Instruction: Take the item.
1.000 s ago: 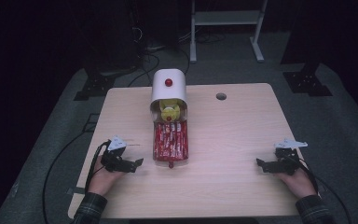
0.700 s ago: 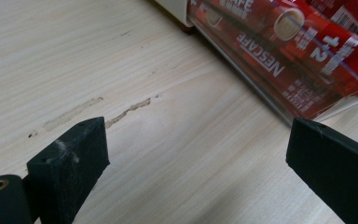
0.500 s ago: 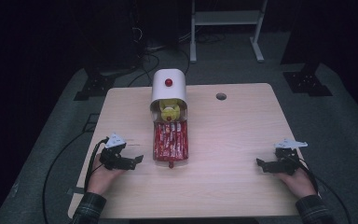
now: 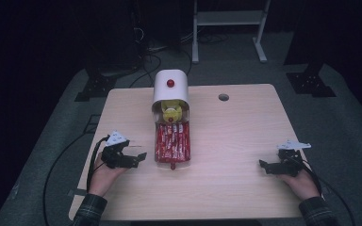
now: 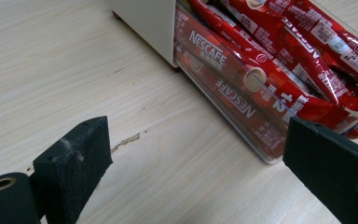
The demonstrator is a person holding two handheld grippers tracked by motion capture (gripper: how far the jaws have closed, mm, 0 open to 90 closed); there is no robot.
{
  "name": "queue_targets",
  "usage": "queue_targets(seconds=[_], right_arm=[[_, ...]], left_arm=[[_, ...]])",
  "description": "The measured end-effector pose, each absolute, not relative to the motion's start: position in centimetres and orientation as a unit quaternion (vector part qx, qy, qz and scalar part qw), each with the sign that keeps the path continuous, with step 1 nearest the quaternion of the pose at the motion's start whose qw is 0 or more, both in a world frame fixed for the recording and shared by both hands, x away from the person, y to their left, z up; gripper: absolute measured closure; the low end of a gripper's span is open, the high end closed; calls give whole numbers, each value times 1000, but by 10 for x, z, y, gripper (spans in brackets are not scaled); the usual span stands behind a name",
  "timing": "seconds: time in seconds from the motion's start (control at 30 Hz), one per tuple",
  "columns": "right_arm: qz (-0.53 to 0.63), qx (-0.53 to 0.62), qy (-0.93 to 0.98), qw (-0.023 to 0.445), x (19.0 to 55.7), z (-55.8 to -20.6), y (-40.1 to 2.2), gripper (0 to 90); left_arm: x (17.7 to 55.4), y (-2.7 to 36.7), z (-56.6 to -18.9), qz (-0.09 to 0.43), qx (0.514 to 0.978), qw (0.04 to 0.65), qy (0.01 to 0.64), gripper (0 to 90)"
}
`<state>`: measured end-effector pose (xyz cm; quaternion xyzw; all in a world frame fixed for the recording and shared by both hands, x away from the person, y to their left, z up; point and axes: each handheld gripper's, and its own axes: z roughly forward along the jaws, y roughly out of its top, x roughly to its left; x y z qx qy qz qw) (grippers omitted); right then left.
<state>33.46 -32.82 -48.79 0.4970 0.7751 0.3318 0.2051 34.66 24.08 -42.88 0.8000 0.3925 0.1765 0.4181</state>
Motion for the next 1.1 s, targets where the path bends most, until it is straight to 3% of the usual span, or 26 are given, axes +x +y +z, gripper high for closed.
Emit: queue_targets(seconds=[0.23,1.1], right_arm=[[331,497,775,205,335,-488,-328,30],[331,497,775,205,335,-488,-328,30]], left_arm=[[347,238,-423,179,793,433,390,128],[351,222,-406,175,790,452,375,196]])
